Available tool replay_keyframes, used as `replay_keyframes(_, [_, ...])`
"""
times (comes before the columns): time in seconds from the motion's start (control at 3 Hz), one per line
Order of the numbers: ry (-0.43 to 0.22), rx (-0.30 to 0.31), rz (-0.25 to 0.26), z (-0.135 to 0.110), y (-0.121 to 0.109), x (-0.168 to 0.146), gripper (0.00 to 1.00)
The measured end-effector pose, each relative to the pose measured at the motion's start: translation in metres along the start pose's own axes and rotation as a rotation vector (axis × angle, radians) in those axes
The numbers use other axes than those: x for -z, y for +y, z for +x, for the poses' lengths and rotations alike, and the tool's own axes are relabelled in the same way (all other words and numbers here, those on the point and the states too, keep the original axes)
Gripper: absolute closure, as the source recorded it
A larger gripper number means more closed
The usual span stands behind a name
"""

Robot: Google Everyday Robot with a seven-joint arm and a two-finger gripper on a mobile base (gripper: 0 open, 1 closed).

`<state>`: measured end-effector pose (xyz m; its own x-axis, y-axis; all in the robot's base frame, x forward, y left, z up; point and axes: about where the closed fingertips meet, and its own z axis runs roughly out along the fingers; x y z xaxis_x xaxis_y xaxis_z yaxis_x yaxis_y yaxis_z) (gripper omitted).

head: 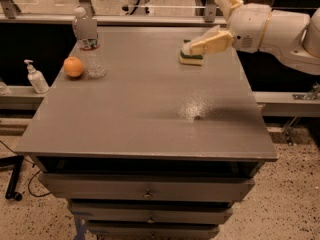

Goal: Move water bottle near orange

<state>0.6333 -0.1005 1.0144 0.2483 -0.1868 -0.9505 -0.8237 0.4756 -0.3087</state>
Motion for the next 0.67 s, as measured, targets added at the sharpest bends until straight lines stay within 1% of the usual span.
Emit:
replay_keyframes(0.33, [0.034, 0.085, 0.02, -0.029, -0.017, 0.045, 0.0])
replay_keyframes(0.67, [0.123, 0.191, 0.095, -0.067, -0.034, 0.111, 0.0])
